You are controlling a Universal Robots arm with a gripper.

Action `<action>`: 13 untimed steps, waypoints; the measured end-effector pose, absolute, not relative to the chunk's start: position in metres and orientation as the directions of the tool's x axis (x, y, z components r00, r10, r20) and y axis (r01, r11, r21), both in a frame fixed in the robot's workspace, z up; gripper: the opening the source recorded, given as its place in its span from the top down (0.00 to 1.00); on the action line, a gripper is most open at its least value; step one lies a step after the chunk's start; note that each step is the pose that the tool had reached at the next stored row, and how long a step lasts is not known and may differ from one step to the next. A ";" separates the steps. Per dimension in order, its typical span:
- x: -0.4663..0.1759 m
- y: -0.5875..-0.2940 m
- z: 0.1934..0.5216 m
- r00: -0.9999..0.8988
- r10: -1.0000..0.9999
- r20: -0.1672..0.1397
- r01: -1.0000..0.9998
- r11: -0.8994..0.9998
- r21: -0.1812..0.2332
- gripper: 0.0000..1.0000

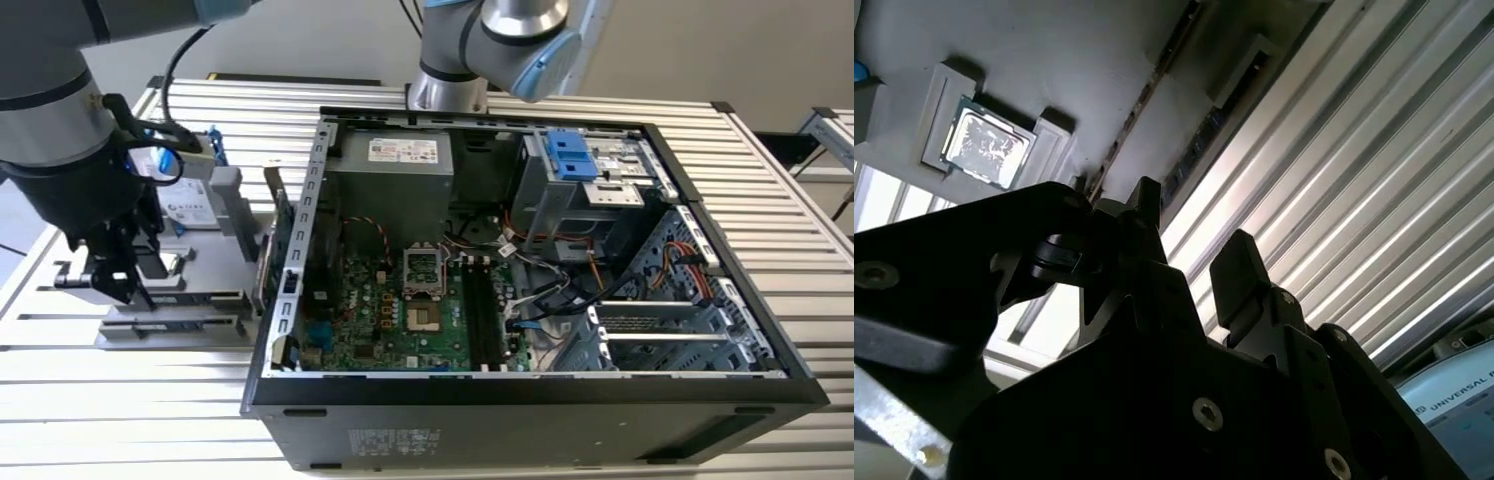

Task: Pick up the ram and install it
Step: 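Pick up the ram and move it above insertion slot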

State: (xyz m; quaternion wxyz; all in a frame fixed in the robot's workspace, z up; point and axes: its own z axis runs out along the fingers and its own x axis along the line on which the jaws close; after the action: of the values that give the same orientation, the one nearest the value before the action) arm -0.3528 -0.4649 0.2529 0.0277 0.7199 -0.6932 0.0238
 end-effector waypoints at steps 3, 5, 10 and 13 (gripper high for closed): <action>-0.353 -0.465 0.250 0.037 -0.997 0.074 -0.999 -0.037 0.007 0.00; -0.353 -0.465 0.248 0.037 -0.997 0.074 -0.999 -0.036 0.007 0.00; -0.353 -0.465 0.242 0.034 -0.997 0.076 -0.999 -0.033 0.007 0.00; -0.353 -0.465 0.239 0.031 -0.997 0.077 -0.999 -0.031 0.007 0.00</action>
State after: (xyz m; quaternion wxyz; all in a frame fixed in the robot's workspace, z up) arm -0.3529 -0.4655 0.2389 0.0293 0.7175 -0.6955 0.0250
